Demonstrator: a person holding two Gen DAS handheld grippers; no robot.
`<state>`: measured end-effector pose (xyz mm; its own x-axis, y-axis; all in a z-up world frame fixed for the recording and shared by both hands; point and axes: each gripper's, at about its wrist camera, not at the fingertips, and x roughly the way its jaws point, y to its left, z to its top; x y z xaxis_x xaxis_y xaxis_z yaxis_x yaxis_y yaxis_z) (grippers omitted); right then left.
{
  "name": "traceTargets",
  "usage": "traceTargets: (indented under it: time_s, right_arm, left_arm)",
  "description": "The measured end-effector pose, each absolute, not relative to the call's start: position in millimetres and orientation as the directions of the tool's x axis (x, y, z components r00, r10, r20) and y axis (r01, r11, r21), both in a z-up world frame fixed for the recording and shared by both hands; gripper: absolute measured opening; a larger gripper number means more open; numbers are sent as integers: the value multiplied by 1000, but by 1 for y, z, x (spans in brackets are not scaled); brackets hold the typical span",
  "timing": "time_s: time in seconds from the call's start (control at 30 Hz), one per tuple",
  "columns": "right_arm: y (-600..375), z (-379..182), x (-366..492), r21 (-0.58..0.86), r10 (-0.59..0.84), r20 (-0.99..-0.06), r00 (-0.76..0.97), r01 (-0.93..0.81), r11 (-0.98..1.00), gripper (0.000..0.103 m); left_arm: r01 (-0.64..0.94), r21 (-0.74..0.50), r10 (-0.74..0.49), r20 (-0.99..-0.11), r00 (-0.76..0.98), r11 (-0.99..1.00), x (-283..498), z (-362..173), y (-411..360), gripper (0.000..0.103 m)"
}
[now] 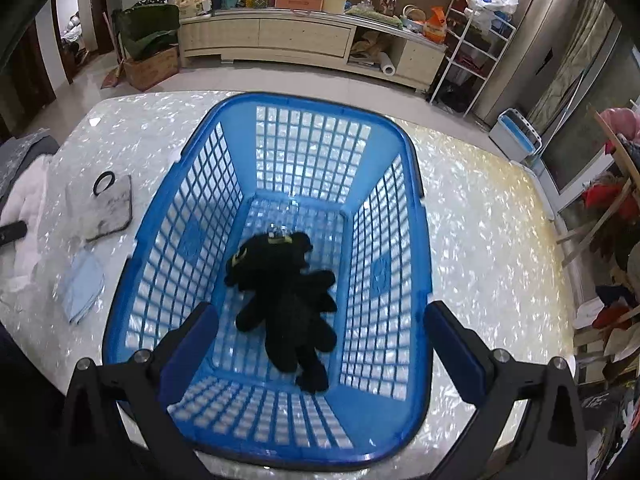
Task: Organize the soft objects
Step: 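Open the right gripper to drop the dragon in the basket, then carry the white quilted pad into the basket and release it with the left gripper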
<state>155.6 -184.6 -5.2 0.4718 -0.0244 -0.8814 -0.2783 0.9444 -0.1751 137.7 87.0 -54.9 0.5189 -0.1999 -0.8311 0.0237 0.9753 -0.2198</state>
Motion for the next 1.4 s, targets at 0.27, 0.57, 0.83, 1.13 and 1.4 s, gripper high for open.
traceTargets:
  time_s: [0.27,0.57,0.83,1.13,1.4]
  right_arm:
    - [-205,-4,138,-111,26,-883,469,-264,958,103]
    - [-219,9,130,-57,87,-863,497,-268,962,103]
    - [-240,20,135,-26,111,-851,513,-252,967,103]
    - [-256,15,149,-7,108,-853,510,-219,976,103]
    - [-255,-17,168,10,106,-887,450,-210,978,103]
  left_arm:
    - [126,-217,-250,-800,545,968,138,-3,21,21]
    - [258,-149,-277,-761,587,955,167,47,-58,21]
    - [350,-141,-327,-764,557,926,198,49,-118,21]
    - [413,-183,-375,-811,450,892,222,9,-164,21]
    - [410,-182,-346,-862,371,894,240,-42,-175,21]
